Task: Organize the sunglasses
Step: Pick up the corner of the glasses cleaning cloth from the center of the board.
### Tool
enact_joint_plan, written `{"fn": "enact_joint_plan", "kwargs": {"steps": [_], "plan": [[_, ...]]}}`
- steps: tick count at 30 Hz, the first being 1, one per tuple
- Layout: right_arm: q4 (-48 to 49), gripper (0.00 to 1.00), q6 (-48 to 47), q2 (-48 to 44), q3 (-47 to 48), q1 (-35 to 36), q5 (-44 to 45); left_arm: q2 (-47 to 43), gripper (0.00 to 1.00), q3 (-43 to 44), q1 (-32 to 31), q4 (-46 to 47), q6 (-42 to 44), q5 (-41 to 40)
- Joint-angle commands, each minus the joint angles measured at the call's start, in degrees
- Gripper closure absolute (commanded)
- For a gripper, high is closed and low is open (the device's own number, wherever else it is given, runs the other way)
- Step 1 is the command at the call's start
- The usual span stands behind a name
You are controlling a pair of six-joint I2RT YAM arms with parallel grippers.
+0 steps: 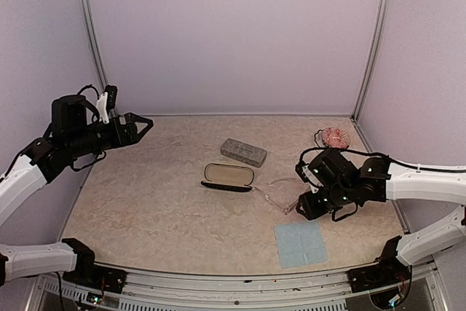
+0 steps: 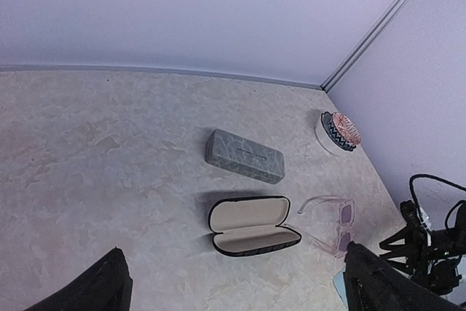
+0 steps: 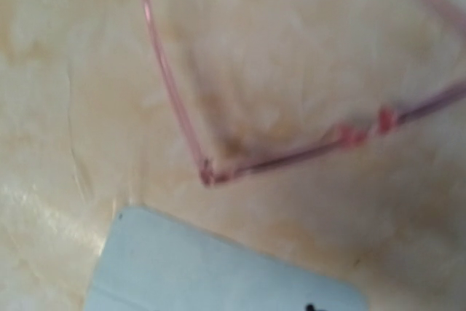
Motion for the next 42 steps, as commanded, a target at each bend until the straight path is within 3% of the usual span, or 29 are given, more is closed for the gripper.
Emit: {"fn": "enact_joint_plan", "kwargs": {"steps": [1, 12, 24, 42], "plan": [[0.0, 0.6, 0.7, 2.0, -0.6, -1.1, -5.3, 0.0, 0.01, -1.1, 0.6, 1.6, 1.4, -0.2], [0.8, 0.64, -14.7, 12.8, 2.9, -6.4, -16.6, -1.0, 0.01, -2.3, 0.8, 1.3, 1.6, 0.7], [0.2, 0.63, -15.9, 19.9, 5.0, -6.9, -15.3, -1.0, 0.01, -2.6, 0.8, 1.1, 2.0, 1.5], [1.7, 0.68, -15.3, 21.4, 4.8, -6.7, -12.4, -1.1, 0.01, -2.7, 0.8, 0.9, 2.1, 1.2]]}}
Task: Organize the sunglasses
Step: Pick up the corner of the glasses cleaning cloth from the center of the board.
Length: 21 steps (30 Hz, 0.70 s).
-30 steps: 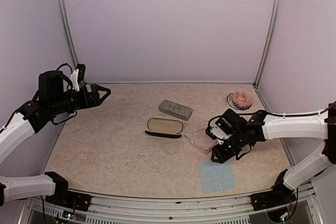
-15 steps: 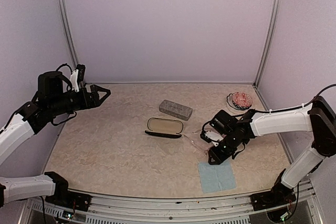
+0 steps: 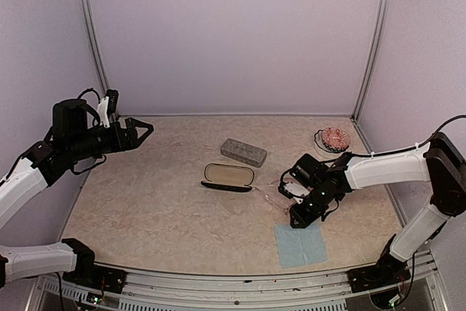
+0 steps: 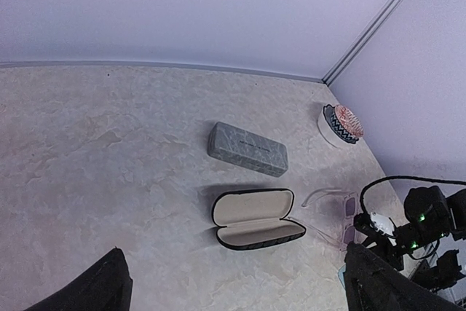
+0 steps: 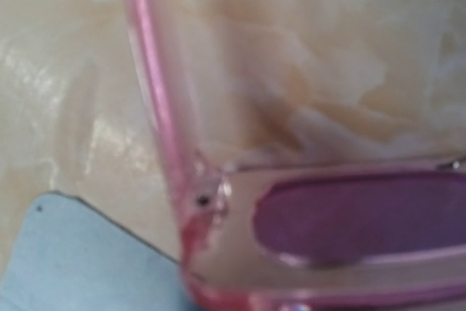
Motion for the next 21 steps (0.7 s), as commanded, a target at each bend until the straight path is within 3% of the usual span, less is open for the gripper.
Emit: {"fn": "enact_joint_plan", "kwargs": {"steps": [1, 21], "plan": [[0.9, 0.68, 0.1, 0.7, 1.1, -0.2, 1.1, -0.4, 0.01, -0.6, 0.5, 0.6, 1.0, 0.5], [0.6, 0.9, 1.0, 2.2, 0.6, 1.9, 2.3, -0.6, 0.01, -0.7, 0.5, 0.5, 1.1, 0.6]]}}
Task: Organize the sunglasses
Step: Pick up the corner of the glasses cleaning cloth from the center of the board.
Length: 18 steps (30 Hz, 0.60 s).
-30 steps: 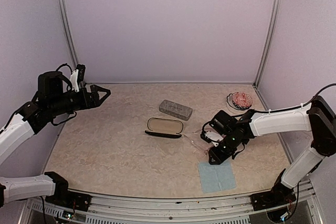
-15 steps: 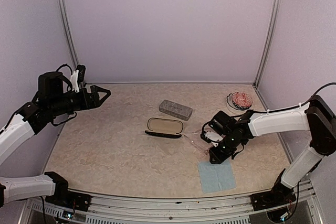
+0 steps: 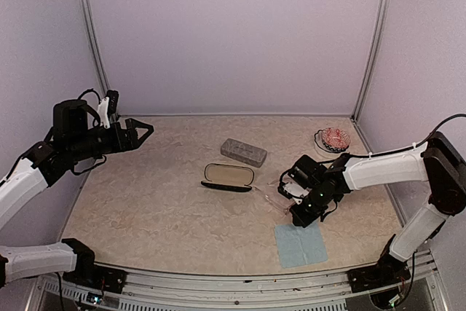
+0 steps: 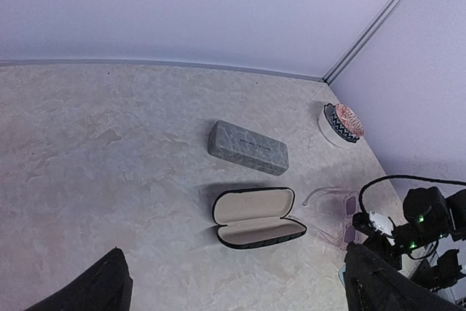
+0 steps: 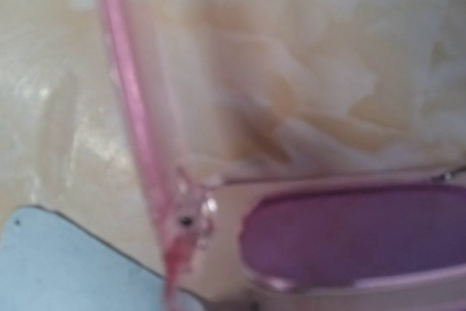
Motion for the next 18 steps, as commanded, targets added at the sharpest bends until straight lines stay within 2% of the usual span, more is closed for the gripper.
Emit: {"fn": "enact_joint_plan", "kwargs": {"steps": [1, 7, 18], "plan": [[0.0, 0.91, 0.5, 1.3, 0.6, 1.0, 0.5, -0.6, 0.01, -0.5, 0.5, 0.6, 1.0, 0.5], [0.1, 1.0, 0.7, 1.2, 0.7, 1.5, 1.0, -0.6, 0.01, -0.5, 0.5, 0.6, 1.1, 0.6], [1.1, 1.0, 1.7, -2.3, 1.0, 2.1, 2.1, -0.5, 0.01, -0.5, 0.5, 0.5, 1.1, 0.3]]}}
